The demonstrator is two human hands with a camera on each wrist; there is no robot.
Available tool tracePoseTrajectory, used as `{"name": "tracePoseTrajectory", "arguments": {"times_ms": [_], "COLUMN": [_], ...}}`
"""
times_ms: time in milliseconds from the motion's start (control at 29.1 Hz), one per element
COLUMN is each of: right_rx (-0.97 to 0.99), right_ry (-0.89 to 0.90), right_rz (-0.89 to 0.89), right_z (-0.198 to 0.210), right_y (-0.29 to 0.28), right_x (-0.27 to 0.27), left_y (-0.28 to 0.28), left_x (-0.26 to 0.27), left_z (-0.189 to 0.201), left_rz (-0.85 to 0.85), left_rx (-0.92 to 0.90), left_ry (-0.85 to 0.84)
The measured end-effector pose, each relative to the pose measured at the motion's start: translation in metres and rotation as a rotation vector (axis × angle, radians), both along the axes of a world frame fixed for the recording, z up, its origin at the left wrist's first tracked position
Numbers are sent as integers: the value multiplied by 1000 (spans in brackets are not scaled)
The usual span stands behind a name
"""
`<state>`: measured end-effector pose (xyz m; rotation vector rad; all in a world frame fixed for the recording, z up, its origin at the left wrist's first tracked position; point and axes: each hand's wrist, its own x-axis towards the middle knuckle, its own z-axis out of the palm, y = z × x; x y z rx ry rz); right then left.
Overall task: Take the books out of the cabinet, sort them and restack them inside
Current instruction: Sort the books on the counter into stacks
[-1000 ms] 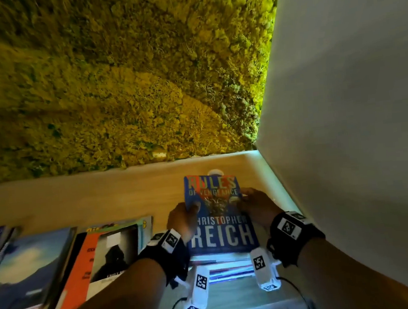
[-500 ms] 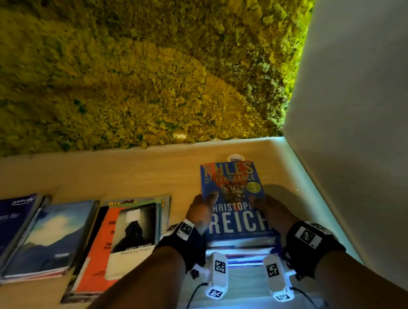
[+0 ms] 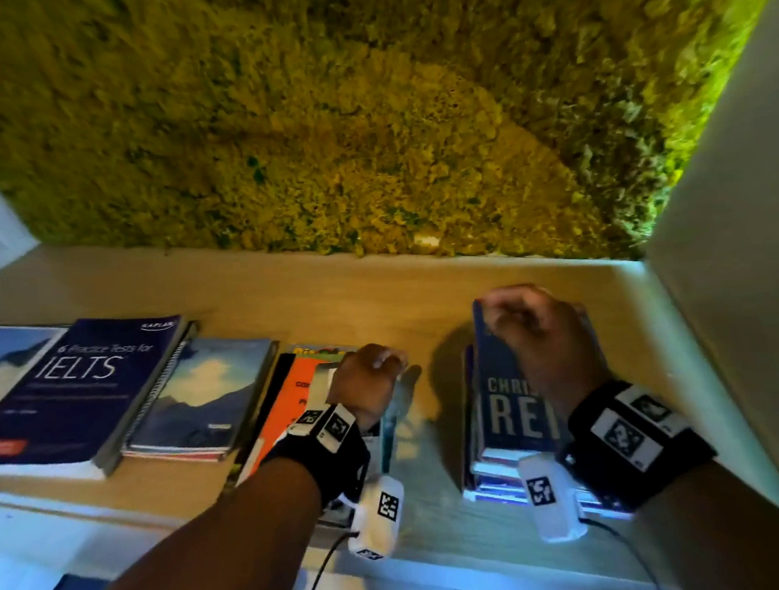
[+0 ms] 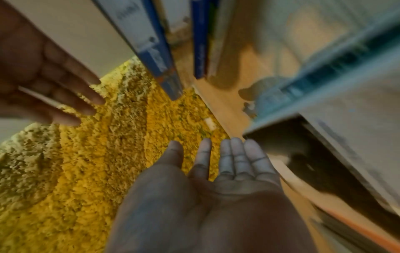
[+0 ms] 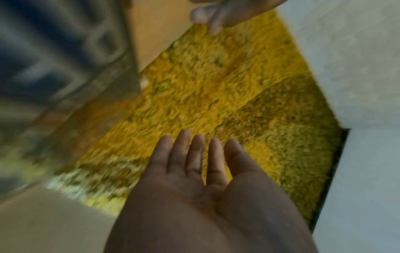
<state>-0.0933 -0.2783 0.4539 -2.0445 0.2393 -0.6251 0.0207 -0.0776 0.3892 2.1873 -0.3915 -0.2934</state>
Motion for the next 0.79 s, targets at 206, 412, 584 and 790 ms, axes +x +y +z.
{"name": "tracePoseTrajectory", "arguments": {"times_ms": [206,412,584,790], "right_rx": [249,215,305,586], "right_ry": [384,805,701,374], "right_rz": [248,120,28,-165], "right_z": [-64,-128,-137,-99], "right_y": [117,134,142,139], "right_x": [42,52,59,50], "left_y": [89,115,118,91], "left_x": [10,-3,5,8], "left_z": [-25,-23,-37,-1], "left_rz": [178,151,136,-56], "left_rx": [60,-287,-275,-360], "left_ry": [200,564,615,367]}}
